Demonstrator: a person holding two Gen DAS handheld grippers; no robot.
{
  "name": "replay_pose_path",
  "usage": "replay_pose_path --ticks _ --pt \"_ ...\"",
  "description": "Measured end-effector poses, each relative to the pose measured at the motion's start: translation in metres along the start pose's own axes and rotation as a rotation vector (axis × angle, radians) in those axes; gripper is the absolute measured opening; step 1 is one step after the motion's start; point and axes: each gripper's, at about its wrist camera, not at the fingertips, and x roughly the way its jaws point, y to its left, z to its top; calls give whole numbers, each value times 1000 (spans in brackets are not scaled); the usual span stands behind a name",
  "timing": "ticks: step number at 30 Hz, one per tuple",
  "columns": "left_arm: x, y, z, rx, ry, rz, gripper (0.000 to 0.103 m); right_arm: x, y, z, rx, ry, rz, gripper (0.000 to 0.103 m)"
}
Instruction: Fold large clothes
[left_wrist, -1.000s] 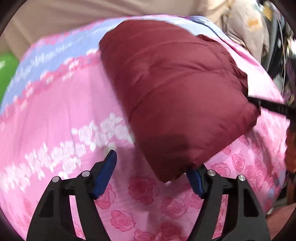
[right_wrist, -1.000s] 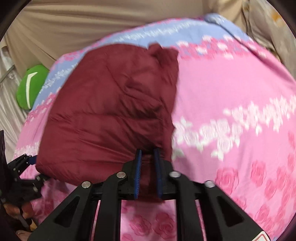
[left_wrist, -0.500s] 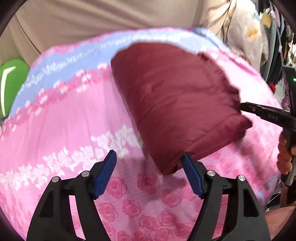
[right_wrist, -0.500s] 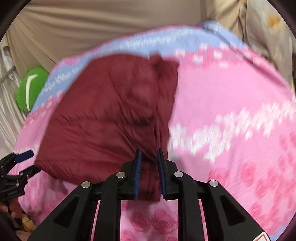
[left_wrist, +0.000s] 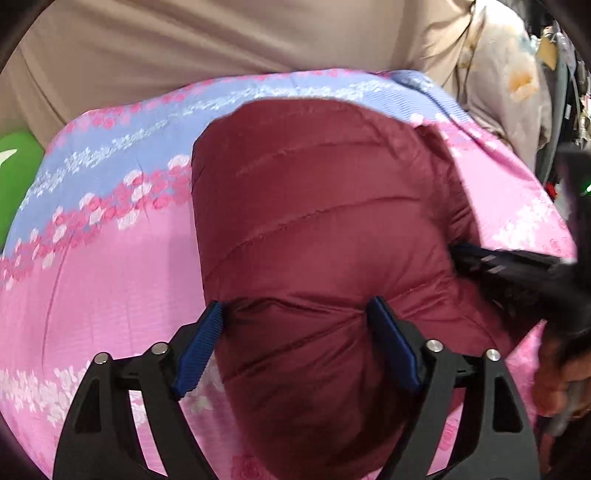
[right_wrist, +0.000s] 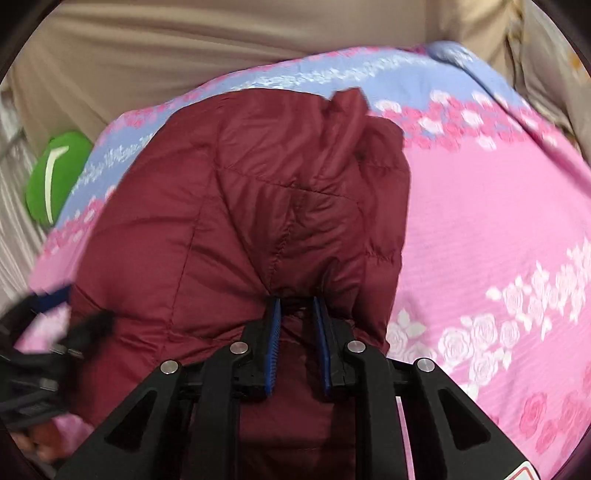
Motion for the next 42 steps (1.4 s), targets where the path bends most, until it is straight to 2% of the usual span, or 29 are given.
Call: replay_pose_path --ticks 3,6,8,10,11,13,15,17,19,21,24,25,27,28,29,31,33,36,38,40,42 --pt "2 1 -1 -7 0 4 82 -25 -2 13 35 -67 52 20" --pt "4 -1 -4 -5 0 9 85 -26 3 28 7 -113 -14 20" --pt "6 -3 -5 -3 -1 16 87 -7 0 28 2 -68 -35 20" --pt "8 -3 -4 2 -2 15 89 22 -9 24 20 -8 -12 19" --pt "8 -3 -4 4 0 17 89 24 -13 24 35 -4 -3 19" --pt "10 -1 -3 5 7 17 90 11 -15 27 80 0 15 22" --pt "12 2 -3 2 10 12 90 -6 -16 28 95 -41 56 24" --pt "12 1 -3 -1 11 11 91 -16 -19 24 91 -65 35 24" --pt "14 2 -4 -3 11 10 93 -6 -23 16 87 -35 -13 24" --pt "15 0 -4 2 11 4 93 13 -26 5 96 -4 -11 23" --pt "15 -2 -5 8 14 17 93 6 -26 7 106 -6 -23 24" --pt "12 1 -4 -4 19 4 93 0 -25 7 112 -15 -24 26" --pt "3 14 -3 -55 23 -51 92 -16 -29 3 122 -40 -10 38" --pt "-3 24 -2 -103 18 -98 92 -26 -32 -1 129 -51 -8 52" --pt "-8 32 -2 -138 13 -133 94 -30 -36 -5 134 -55 -9 63" --pt "-12 50 -1 -214 16 -194 98 -36 -44 -14 150 -31 26 69" --pt "-4 68 -1 -276 55 -250 98 -30 -47 -19 178 8 84 70" --pt "16 77 -4 -321 118 -248 98 -12 -55 -25 236 80 180 72" --pt "26 76 -7 -346 141 -285 98 0 -59 -28 280 112 225 73" --pt "30 71 -6 -348 153 -310 98 6 -61 -29 303 124 259 76" --pt "33 60 -3 -312 155 -313 98 7 -56 -25 282 123 255 76"
